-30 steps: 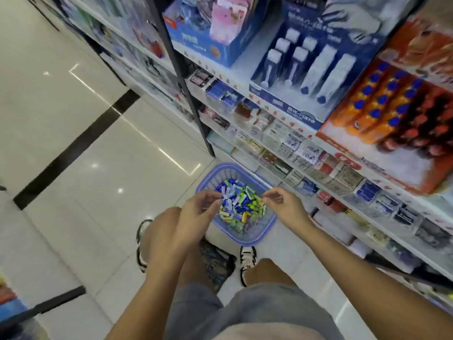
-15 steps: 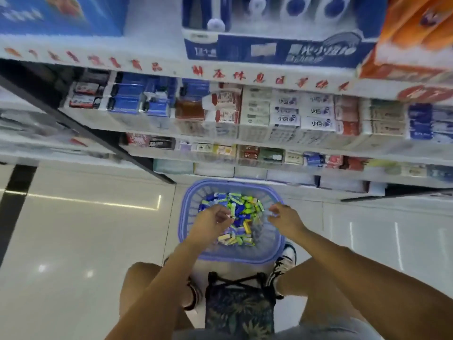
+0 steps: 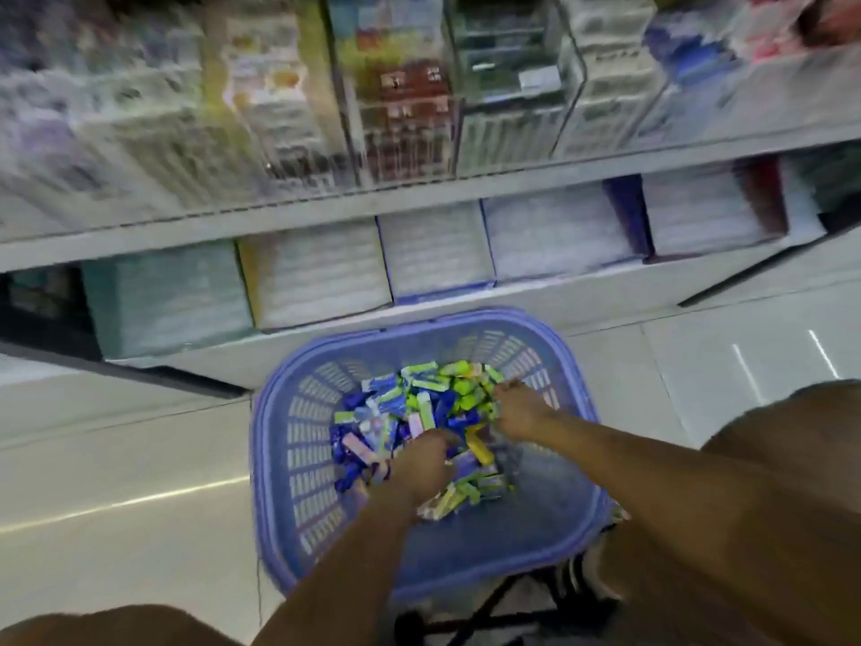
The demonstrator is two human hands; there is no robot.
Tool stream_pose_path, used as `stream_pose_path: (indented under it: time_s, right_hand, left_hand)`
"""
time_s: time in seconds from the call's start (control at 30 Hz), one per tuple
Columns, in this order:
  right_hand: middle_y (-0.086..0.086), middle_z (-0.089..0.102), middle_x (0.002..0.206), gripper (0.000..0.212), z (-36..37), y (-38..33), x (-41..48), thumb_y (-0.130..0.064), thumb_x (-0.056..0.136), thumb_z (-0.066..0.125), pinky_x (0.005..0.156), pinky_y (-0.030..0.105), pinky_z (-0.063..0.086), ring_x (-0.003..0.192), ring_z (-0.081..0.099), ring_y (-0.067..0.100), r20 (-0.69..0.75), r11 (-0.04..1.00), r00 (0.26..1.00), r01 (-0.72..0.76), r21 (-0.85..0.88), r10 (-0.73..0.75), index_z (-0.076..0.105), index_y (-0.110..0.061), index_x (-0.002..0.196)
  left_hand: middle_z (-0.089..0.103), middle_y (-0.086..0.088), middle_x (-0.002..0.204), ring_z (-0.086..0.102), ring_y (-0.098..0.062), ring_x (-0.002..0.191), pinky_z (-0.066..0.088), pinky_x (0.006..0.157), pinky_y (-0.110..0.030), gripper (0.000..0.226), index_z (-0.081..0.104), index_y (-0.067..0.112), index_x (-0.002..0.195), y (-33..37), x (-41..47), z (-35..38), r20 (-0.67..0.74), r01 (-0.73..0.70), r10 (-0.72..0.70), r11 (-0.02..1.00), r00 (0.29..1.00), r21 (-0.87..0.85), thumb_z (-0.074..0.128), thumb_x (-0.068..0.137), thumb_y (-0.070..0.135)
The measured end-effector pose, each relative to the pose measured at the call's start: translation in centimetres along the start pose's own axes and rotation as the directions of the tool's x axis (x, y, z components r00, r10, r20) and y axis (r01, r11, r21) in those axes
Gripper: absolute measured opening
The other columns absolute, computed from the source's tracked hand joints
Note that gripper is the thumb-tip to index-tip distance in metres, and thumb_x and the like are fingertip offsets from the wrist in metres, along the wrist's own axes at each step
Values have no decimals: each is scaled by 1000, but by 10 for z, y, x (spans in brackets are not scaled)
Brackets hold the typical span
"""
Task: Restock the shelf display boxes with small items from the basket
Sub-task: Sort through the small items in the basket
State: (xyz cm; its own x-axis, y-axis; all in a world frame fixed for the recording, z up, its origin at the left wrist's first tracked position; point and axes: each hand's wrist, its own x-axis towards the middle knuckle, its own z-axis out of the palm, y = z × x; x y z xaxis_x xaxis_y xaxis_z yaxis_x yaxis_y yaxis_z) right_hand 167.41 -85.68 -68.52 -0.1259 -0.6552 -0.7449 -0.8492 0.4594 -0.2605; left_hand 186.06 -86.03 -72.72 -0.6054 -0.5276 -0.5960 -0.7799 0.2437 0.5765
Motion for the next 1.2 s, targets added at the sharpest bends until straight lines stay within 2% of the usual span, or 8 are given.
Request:
stream_pose_path:
  time_s: [0.17,0.27,0.4,0.53,0.73,0.87,1.1,1.2]
  right_hand:
    - [21,43,137,61,36,18,21,-27,88,58,98,37,42,122,47,35,-65,995,998,18,-93,-24,33,-5,139]
    - [20,45,135,46,45,20,20,-16,92,50,97,41,43,121,47,36,-39,972,999,13,-234,-23,38,-6,135]
    - [17,46,137,44,50,14,11,-17,91,58,101,38,43,123,48,31,104,904,993,97,-416,-59,47,-4,132]
    - [14,41,142,45,64,12,-12,-17,92,56,106,44,39,129,40,31,231,748,973,154,-646,-1,46,-5,134]
    - [9,21,153,49,73,9,-40,-19,101,36,85,36,33,103,35,28,421,680,896,222,-699,140,22,-7,147]
    - [15,24,152,52,74,13,-35,-17,98,41,95,44,38,123,40,34,482,740,866,234,-631,136,26,-9,147]
    - [13,25,153,53,70,21,-10,-23,98,43,107,50,31,135,32,35,478,697,867,258,-670,139,27,-4,145]
    - [13,37,146,47,68,26,-11,-22,98,43,103,45,37,129,41,33,439,779,887,173,-603,143,37,-5,141]
  left_hand:
    - [22,-3,156,20,-25,143,28,113,-37,65,29,19,147,-13,23,44,128,-148,114,944,985,294,57,89,29]
    - [13,-3,159,7,-26,147,15,119,-38,72,19,19,151,-17,27,51,137,-139,92,915,986,379,55,90,23]
    - [29,-5,153,27,-26,138,28,111,-37,62,36,14,145,-10,29,47,83,-120,98,936,992,331,53,85,5]
    - [57,-18,117,54,-32,103,43,76,-37,23,57,4,110,7,33,39,2,-13,13,935,1000,353,52,88,8]
    - [52,-15,130,51,-32,119,48,90,-40,52,49,9,133,28,60,37,23,-207,221,862,975,462,50,83,-5]
    - [45,-14,138,45,-30,125,47,94,-39,55,44,11,137,29,92,40,145,-345,316,795,938,499,48,84,-5]
    - [43,-6,142,37,-23,129,32,107,-36,56,46,12,136,28,131,41,163,-448,445,669,881,593,59,84,29]
    - [37,-2,147,33,-22,129,25,109,-35,61,45,11,137,17,134,48,111,-407,462,611,880,679,52,87,45]
